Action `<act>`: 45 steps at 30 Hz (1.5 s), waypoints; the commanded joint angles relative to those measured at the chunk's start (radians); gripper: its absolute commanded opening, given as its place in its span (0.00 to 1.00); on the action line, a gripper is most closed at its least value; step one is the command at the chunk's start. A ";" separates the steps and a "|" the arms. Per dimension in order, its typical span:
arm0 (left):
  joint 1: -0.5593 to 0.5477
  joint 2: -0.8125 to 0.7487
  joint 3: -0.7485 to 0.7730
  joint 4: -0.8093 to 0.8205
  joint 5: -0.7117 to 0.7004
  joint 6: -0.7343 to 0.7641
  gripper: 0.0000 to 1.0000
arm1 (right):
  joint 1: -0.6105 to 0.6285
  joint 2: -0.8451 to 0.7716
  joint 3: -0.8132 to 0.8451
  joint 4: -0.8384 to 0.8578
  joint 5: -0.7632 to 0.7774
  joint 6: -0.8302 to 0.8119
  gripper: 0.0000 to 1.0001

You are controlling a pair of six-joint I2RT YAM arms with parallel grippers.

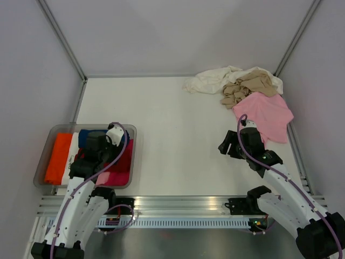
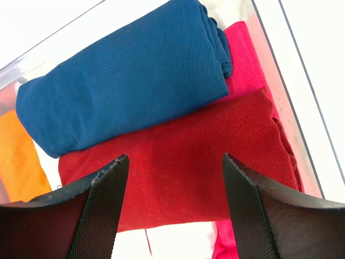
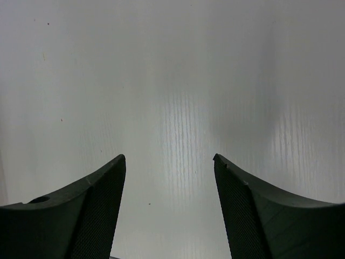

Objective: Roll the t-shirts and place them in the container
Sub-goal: Grab a tshirt with the right arm

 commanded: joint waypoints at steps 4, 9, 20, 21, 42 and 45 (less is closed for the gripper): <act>0.001 0.013 0.068 -0.003 0.008 -0.050 0.79 | 0.004 -0.009 0.040 -0.011 0.094 0.029 0.88; 0.001 0.105 0.178 -0.003 0.028 -0.031 1.00 | 0.004 0.064 0.159 0.060 0.112 -0.026 0.98; 0.000 0.565 0.631 -0.006 0.144 -0.023 1.00 | -0.282 0.775 0.833 -0.046 0.267 -0.057 0.97; 0.000 0.579 0.657 -0.006 0.149 -0.022 1.00 | -0.319 0.833 0.842 -0.039 0.284 -0.048 0.95; 0.000 0.822 0.827 -0.038 0.034 0.007 0.99 | -0.370 1.156 0.807 0.018 0.322 -0.141 0.00; 0.001 0.825 0.840 -0.047 0.019 0.012 0.99 | -0.368 1.065 0.763 0.025 0.296 -0.154 0.00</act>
